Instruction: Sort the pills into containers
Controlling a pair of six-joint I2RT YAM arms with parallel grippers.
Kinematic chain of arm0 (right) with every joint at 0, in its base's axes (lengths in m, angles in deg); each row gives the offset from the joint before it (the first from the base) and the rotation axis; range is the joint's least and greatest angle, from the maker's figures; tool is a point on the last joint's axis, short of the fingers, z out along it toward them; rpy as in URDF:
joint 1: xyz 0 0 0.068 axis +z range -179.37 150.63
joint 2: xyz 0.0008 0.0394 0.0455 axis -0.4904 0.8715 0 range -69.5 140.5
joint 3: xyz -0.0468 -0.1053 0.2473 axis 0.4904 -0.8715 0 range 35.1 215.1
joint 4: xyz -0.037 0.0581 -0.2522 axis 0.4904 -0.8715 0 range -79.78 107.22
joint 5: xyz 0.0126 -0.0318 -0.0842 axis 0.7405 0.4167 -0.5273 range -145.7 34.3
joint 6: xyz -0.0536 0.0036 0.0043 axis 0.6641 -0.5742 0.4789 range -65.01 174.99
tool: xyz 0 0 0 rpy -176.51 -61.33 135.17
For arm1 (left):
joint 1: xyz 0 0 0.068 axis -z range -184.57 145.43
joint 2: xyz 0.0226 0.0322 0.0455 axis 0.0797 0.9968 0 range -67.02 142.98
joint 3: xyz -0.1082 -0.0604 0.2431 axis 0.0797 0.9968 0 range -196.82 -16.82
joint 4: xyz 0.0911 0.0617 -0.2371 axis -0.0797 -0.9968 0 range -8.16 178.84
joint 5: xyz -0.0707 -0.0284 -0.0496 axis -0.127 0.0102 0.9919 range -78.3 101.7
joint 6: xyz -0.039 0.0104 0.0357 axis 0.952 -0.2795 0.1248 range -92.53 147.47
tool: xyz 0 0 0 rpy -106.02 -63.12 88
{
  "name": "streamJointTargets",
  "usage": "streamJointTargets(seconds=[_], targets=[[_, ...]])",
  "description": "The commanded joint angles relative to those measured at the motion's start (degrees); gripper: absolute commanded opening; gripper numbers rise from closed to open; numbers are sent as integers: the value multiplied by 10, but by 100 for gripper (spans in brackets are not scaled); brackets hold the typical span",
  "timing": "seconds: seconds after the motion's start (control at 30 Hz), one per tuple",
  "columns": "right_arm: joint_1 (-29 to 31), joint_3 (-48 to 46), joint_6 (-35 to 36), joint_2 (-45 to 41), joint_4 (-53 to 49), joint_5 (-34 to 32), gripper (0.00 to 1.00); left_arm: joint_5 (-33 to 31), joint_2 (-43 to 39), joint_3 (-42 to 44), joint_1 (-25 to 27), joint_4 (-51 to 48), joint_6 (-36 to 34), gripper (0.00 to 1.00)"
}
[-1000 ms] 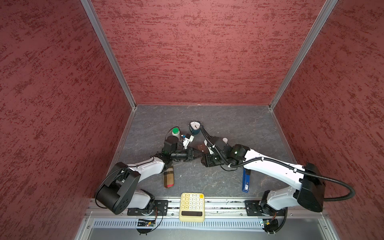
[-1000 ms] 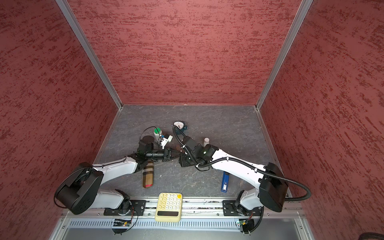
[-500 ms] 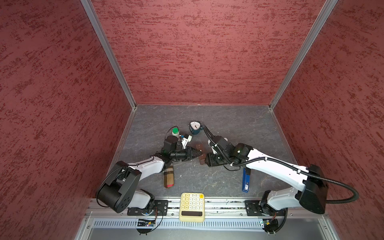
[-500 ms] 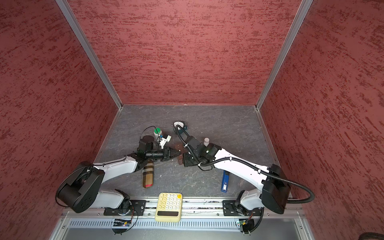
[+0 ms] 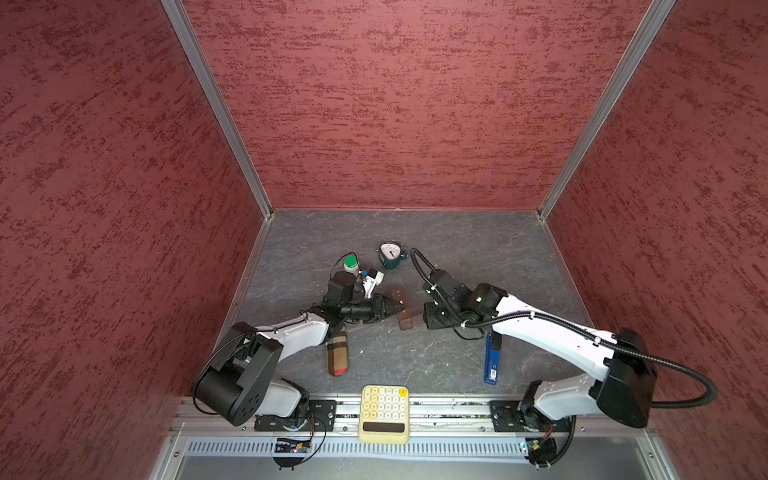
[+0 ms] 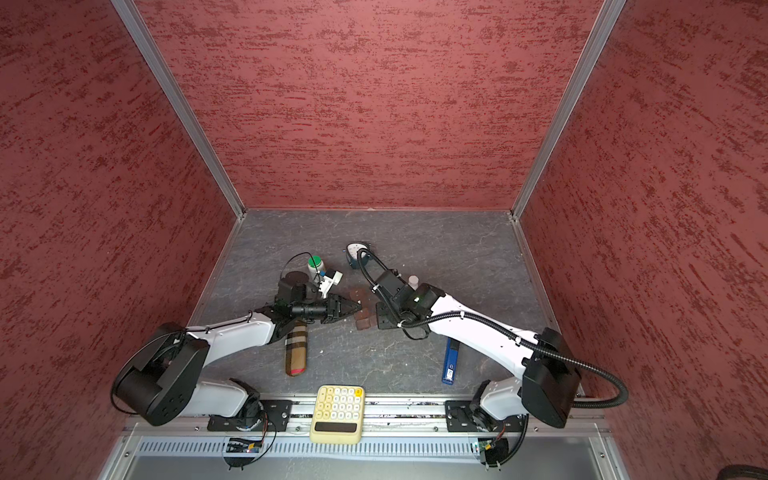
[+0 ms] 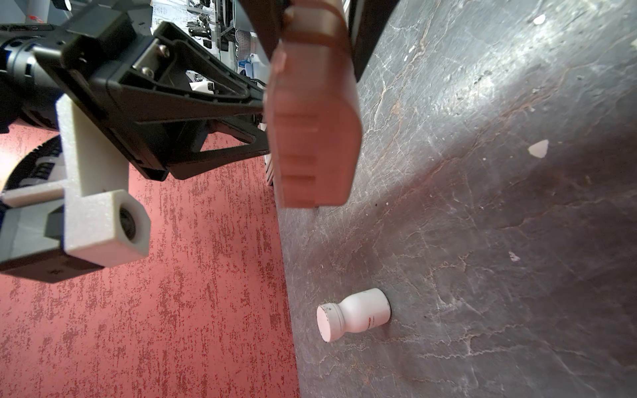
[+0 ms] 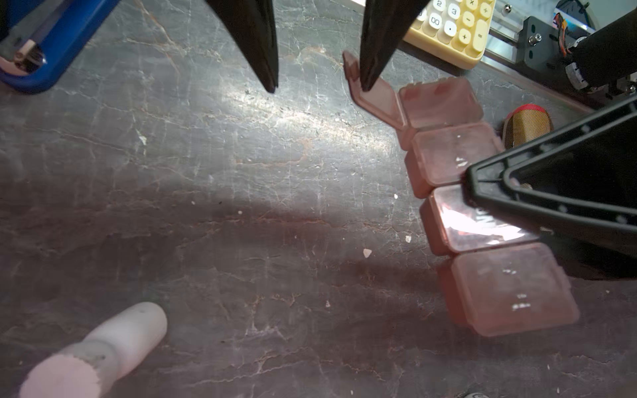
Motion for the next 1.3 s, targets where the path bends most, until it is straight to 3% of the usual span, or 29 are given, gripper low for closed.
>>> streamJointTargets(seconds=[0.0, 0.43, 0.7, 0.97, 1.27], targets=[[-4, 4, -8, 16, 6, -17, 40, 5, -9, 4, -2, 2, -9, 0], [-7, -17, -7, 64, 60, 14, 39, 5, -15, 4, 0, -3, -9, 0], [-13, -7, -15, -17, 10, -43, 42, -42, -7, -30, 17, -81, -52, 0], [-33, -10, -29, -135, -43, -121, 44, -78, 102, -101, 49, -100, -50, 0], [-42, -30, -35, -167, -44, -118, 46, -92, 219, -194, 80, -130, -42, 0]])
